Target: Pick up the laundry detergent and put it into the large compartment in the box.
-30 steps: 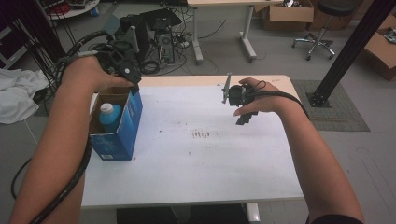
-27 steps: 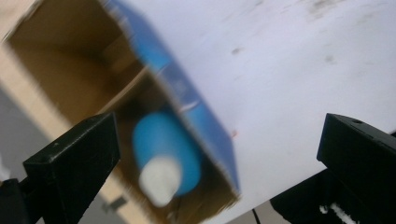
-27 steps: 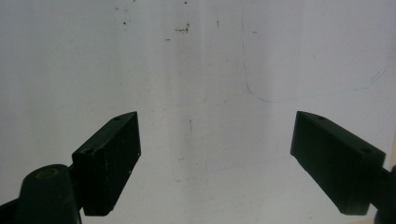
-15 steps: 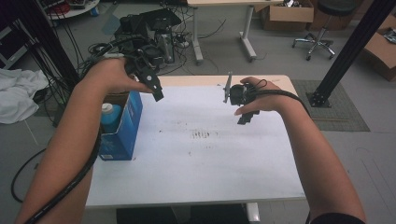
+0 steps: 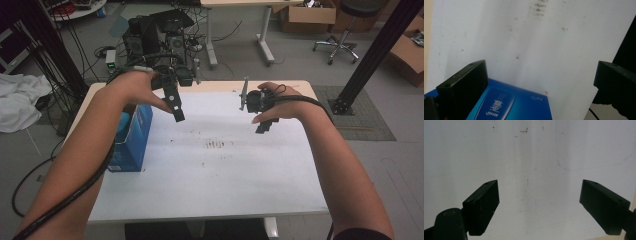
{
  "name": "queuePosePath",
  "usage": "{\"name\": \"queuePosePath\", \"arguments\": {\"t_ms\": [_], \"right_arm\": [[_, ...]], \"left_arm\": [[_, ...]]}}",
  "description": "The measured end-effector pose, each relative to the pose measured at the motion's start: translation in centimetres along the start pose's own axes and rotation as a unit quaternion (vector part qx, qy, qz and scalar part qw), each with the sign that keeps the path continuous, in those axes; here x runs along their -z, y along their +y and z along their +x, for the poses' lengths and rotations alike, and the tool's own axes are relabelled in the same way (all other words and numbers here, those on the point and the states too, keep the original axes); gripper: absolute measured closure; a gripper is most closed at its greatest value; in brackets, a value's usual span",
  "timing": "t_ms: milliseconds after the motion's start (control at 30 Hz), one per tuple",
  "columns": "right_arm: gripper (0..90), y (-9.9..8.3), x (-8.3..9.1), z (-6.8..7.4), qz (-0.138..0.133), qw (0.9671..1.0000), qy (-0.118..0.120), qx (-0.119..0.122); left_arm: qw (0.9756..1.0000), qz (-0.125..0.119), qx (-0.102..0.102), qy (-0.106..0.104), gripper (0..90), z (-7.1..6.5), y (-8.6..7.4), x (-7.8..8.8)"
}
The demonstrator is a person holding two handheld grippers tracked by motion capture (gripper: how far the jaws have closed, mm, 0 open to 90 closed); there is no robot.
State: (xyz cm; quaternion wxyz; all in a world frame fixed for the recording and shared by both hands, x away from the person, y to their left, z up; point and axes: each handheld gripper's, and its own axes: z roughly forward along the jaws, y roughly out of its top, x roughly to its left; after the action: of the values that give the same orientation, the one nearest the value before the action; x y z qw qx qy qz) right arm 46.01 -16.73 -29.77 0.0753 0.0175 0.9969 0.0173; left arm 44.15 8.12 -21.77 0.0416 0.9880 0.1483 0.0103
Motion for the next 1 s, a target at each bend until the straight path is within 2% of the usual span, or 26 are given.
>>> {"name": "queuePosePath", "arguments": {"t_ms": [100, 267, 300, 533, 1000], "right_arm": [[16.4, -0.1, 0.2, 0.0, 0.002, 1.0000, 0.000, 0.001], [16.4, -0.2, 0.4, 0.0, 0.002, 1.0000, -0.001, 0.000], [16.4, -0.2, 0.4, 0.1, 0.002, 1.0000, 0.000, 0.001], [16.4, 0.2, 0.3, 0.3, 0.004, 1.0000, 0.002, 0.006], [16.4, 0.7, -0.1, 0.2, 0.009, 0.9999, 0.005, 0.010]], "left_arm": [[0.9997, -0.001, -0.022, -0.006, 0.1, -0.2, 0.2, -0.5], [0.9992, 0.004, -0.038, -0.006, 0.1, -0.4, 0.5, -0.8], [0.9990, 0.008, -0.042, -0.012, 0.1, -0.5, 0.7, -1.0], [0.9984, 0.011, -0.051, -0.023, 0.1, -0.8, 0.7, -1.5], [0.9980, 0.013, -0.056, -0.025, 0.1, -1.0, 0.5, -1.7]]}}
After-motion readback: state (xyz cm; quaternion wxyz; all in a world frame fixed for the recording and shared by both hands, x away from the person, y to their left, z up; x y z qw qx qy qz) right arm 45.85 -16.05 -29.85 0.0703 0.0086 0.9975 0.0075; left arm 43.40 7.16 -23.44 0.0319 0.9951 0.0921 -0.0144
